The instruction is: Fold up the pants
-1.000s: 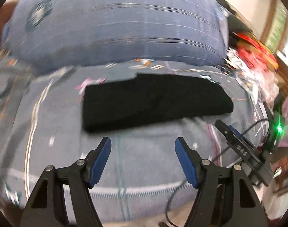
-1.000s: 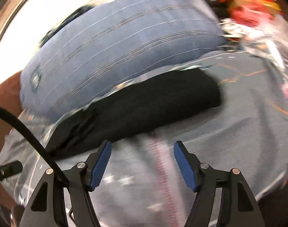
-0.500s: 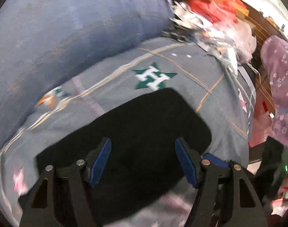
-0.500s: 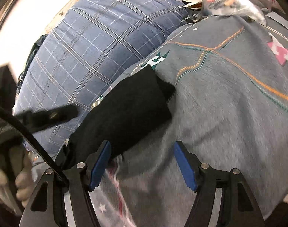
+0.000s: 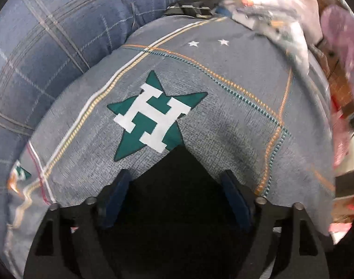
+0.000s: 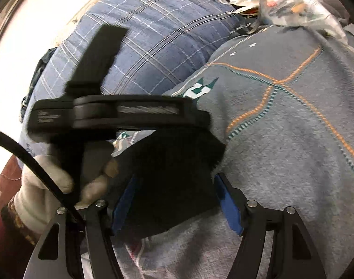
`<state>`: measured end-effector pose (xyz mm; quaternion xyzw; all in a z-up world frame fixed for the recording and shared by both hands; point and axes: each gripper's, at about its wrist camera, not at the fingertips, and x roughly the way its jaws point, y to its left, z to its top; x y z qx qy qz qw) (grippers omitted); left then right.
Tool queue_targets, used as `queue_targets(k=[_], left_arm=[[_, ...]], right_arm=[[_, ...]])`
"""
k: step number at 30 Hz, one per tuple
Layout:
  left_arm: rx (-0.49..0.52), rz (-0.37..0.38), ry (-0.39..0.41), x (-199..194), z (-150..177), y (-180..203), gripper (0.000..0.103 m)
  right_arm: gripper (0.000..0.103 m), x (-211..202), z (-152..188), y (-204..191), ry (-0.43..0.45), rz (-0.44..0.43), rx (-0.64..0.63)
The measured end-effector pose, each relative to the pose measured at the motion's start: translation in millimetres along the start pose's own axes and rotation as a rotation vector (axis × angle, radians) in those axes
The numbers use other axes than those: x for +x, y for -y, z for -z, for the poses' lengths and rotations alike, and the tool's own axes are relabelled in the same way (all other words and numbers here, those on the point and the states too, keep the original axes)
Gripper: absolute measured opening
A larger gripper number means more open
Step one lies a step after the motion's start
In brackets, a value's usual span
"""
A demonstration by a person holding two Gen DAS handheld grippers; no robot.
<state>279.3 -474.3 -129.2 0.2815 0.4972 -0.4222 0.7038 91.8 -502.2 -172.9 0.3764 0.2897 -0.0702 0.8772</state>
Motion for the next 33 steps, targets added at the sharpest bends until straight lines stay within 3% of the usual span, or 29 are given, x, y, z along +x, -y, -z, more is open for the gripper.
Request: queue_targets(k=[2, 5, 13, 17, 21, 26, 33], left_arm=[[-0.003, 0.014, 0.017, -11, 3, -1, 0.032], [-0.050, 0.039, 0.065, -33, 12, -10, 0.026], [-0.241, 0.148, 0.258, -137, 63, -49, 0.024], [-0.367, 0.206, 0.366, -192, 113, -85, 0.024], [-0.479, 0.190, 0.440, -223, 175, -121, 0.021], [-0.608, 0.196, 0.442, -214, 224, -151, 0.021], [-0.690, 0.183, 0.367, -173, 240, -166, 0.021]], right_arm=[[0.039, 1, 0, 2, -0.023, -0.036, 0.009], [0.029, -1, 1, 2, -0.035, -0.072, 0.020], [0.022, -37, 3, -67, -0.004, -0.133, -0.171], [0.021, -51, 8, -119, -0.022, -0.212, -0.293], [0.020, -49, 22, -164, -0.067, -0.271, -0.380], [0.019, -19, 57, -207, -0.154, -0.251, -0.490], [0.019, 21, 90, -216, -0.233, -0.135, -0.574]])
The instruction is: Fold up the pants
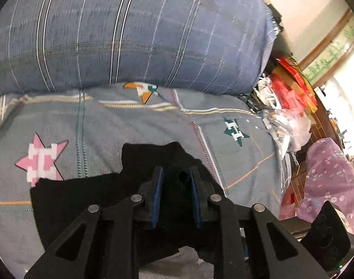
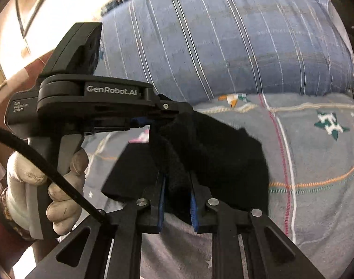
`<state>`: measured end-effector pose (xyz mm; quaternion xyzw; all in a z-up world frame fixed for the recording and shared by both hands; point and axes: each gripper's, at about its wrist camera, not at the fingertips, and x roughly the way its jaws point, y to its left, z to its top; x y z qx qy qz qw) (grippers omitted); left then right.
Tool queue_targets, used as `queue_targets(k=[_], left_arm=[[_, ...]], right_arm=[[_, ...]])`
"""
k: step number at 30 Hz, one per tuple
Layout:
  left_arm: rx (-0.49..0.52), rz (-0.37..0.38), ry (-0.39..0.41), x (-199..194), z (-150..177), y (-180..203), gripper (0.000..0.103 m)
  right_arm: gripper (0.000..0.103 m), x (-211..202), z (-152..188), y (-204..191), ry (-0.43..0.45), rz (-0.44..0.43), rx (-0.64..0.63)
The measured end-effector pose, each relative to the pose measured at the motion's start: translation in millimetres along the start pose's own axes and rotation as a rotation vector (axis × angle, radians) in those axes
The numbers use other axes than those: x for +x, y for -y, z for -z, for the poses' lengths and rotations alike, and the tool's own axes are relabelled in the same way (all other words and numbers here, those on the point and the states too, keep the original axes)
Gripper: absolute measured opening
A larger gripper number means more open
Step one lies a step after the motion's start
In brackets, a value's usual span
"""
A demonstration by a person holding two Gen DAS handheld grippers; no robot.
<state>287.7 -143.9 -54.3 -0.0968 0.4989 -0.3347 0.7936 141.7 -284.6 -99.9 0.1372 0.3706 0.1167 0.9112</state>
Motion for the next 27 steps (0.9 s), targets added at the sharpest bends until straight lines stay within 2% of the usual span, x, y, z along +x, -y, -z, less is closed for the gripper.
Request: queue_targets(k=[3, 7, 10, 13, 15, 18, 21, 23, 24, 25, 26, 27], left_arm=[[0.006, 0.025, 0.011, 3, -11, 14, 0.019], [0.139, 0.053, 0.025, 13, -40, 87, 0.019], [0.257, 0.085, 0.013, 33, -58, 154, 0.019], [0.369, 0.117, -0.017, 61, -66, 211, 0.010], [0.419, 0.127, -0.052, 86, -64, 238, 0.010], [0.455, 0.110, -0.107, 116, -52, 253, 0.010], [0.447, 0.065, -0.140, 132, -43, 241, 0.010], [0.420, 0.018, -0.152, 137, -42, 223, 0.010], [0.410, -0.008, -0.156, 138, -43, 213, 0.011], [0.409, -0.020, -0.163, 139, -43, 206, 0.012], [0.408, -0.033, -0.172, 141, -45, 200, 0.017], [0.407, -0.041, -0.182, 143, -46, 196, 0.024]], right_arm=[[0.018, -6, -6, 20, 0.022, -0.001, 0.053], [0.018, -47, -22, 46, 0.133, 0.057, 0.096], [0.018, -82, -30, 82, 0.226, 0.137, 0.145], [0.017, -103, -28, 122, 0.281, 0.170, 0.226], [0.008, -109, -26, 143, 0.298, 0.186, 0.268], [0.004, -106, -13, 167, 0.291, 0.187, 0.320], [0.004, -103, -1, 177, 0.272, 0.145, 0.330], [0.005, -108, 9, 187, 0.284, 0.153, 0.378], [0.008, -109, 17, 196, 0.280, 0.137, 0.430], [0.020, -110, 26, 205, 0.278, 0.112, 0.484], [0.040, -111, 35, 211, 0.278, 0.100, 0.528], [0.049, -110, 46, 218, 0.275, 0.096, 0.585]])
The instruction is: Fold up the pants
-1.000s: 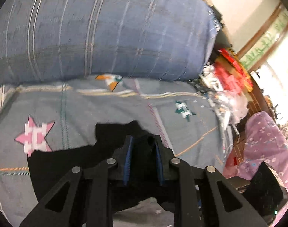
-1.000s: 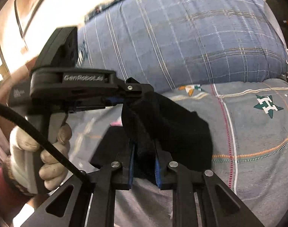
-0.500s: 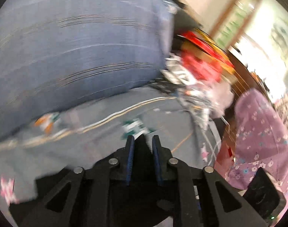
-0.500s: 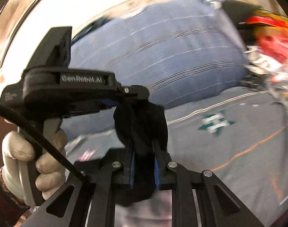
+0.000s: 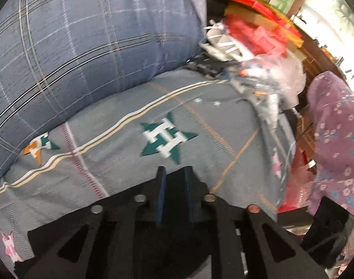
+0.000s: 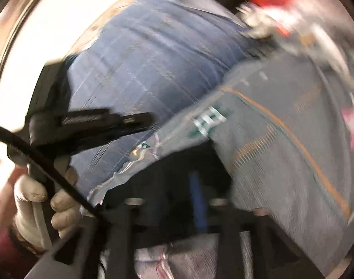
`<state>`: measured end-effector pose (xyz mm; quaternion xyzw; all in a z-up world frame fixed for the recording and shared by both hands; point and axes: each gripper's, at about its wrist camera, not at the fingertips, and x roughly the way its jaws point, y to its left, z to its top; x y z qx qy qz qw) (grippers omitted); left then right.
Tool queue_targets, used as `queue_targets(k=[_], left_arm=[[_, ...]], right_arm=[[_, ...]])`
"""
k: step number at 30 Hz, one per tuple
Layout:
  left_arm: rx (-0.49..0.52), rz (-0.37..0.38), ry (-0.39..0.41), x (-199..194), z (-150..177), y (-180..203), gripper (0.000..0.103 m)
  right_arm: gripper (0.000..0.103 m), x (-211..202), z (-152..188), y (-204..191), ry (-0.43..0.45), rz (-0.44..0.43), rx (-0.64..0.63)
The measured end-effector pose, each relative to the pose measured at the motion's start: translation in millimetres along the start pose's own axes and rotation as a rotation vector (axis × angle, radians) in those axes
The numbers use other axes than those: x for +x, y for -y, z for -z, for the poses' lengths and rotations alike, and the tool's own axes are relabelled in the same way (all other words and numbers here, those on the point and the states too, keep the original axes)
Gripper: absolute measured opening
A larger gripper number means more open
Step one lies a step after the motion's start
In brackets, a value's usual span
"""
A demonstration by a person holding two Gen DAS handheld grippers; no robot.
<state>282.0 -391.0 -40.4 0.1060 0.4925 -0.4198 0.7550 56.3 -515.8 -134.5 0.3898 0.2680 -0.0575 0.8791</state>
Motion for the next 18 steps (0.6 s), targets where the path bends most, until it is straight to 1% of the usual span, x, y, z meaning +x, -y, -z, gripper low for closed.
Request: queue_targets(k=[1, 2, 3, 5, 8, 10, 12, 13, 14, 15, 16, 17, 18], left_arm=[[0.000, 0.004, -0.009, 1, -1, -2, 0.028], [0.001, 0.013, -0.020, 5, -3, -3, 0.037], [0.006, 0.035, -0.035, 11, -5, -2, 0.043], [0.025, 0.053, -0.064, 22, -8, 5, 0.046], [0.081, 0.042, -0.125, 56, -12, 19, 0.046], [0.124, 0.001, -0.178, 83, -10, 27, 0.046], [0.180, -0.061, -0.243, 110, -3, 35, 0.046], [0.218, -0.100, -0.236, 114, 0, 40, 0.046], [0.255, -0.123, -0.221, 113, 3, 46, 0.042], [0.269, -0.112, -0.222, 109, 4, 50, 0.022], [0.261, -0.098, -0.222, 105, 4, 50, 0.016], [0.254, -0.087, -0.210, 98, 5, 50, 0.013], [0.252, -0.070, -0.183, 85, 5, 48, 0.011]], right_arm=[[0.056, 0, 5, 7, -0.008, 0.006, 0.036], [0.056, 2, 9, 15, -0.020, 0.006, 0.070], [0.056, 3, 14, 21, -0.031, 0.008, 0.091], [0.056, 6, 19, 25, -0.045, 0.007, 0.109], [0.056, 18, 19, 27, -0.063, 0.007, 0.096], [0.056, 27, 17, 22, -0.069, 0.025, 0.059], [0.059, 36, 18, 18, -0.075, 0.042, 0.036], [0.062, 41, 18, 19, -0.081, 0.047, 0.035], [0.061, 44, 18, 18, -0.074, 0.036, 0.030], [0.058, 47, 18, 16, -0.080, 0.020, 0.021], [0.038, 49, 18, 13, -0.099, 0.001, 0.013], [0.023, 50, 18, 12, -0.101, -0.007, 0.012], [0.023, 48, 17, 10, -0.097, -0.009, 0.010]])
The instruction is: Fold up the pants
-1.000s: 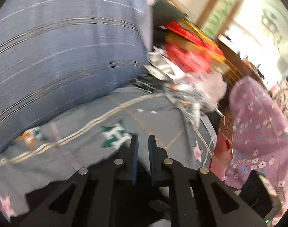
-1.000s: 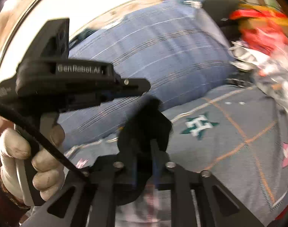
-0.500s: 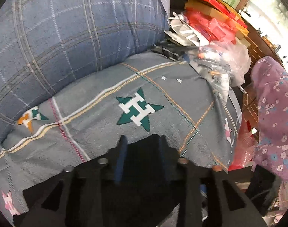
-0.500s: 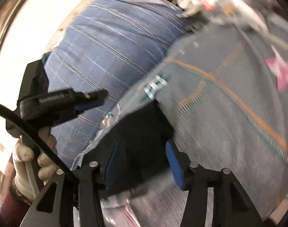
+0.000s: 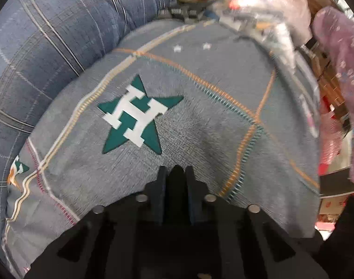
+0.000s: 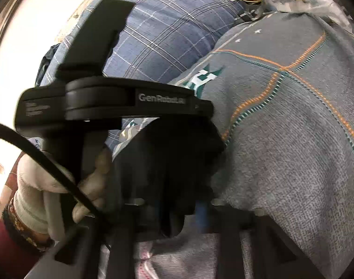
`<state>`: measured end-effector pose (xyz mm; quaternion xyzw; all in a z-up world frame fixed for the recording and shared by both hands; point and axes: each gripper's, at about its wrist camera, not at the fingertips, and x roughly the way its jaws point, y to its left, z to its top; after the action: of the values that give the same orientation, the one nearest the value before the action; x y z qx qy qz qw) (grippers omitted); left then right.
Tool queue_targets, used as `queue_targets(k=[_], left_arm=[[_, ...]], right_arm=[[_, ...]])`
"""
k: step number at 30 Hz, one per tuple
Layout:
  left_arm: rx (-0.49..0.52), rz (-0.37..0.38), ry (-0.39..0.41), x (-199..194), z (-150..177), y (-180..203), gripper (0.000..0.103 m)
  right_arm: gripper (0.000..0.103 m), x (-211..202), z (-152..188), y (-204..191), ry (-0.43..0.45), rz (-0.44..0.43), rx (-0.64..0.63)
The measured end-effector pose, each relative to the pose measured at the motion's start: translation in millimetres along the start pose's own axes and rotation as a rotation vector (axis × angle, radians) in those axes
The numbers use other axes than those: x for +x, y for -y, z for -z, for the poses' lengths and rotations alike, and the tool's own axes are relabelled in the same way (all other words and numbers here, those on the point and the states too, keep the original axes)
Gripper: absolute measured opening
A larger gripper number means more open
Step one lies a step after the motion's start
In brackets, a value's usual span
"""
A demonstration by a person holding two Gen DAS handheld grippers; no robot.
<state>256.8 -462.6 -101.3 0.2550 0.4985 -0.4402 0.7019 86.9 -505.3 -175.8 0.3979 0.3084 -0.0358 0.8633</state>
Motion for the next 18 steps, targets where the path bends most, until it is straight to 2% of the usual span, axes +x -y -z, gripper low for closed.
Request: queue_targets(k=[2, 6, 9, 12, 15, 18], left_arm=[[-0.021, 0.028, 0.050, -22, 8, -8, 0.010], [-0.125, 0.087, 0.165, -78, 34, -38, 0.010], [-0.245, 0.144, 0.249, -109, 66, -78, 0.010], [-0.359, 0.160, 0.310, -124, 112, -117, 0.011], [-0.521, 0.159, 0.325, -120, 162, -159, 0.012], [-0.676, 0.105, 0.262, -98, 212, -200, 0.014]], right_arm=[[0.022, -7, -1, -9, 0.017, -0.009, -0.014], [0.021, -18, 0, -47, 0.033, -0.035, -0.102], [0.021, -17, 7, -95, 0.028, -0.043, -0.244], [0.021, 1, 30, -139, -0.027, -0.045, -0.385], [0.021, 31, 60, -170, -0.106, -0.021, -0.512], [0.032, 69, 93, -185, -0.201, 0.027, -0.626]])
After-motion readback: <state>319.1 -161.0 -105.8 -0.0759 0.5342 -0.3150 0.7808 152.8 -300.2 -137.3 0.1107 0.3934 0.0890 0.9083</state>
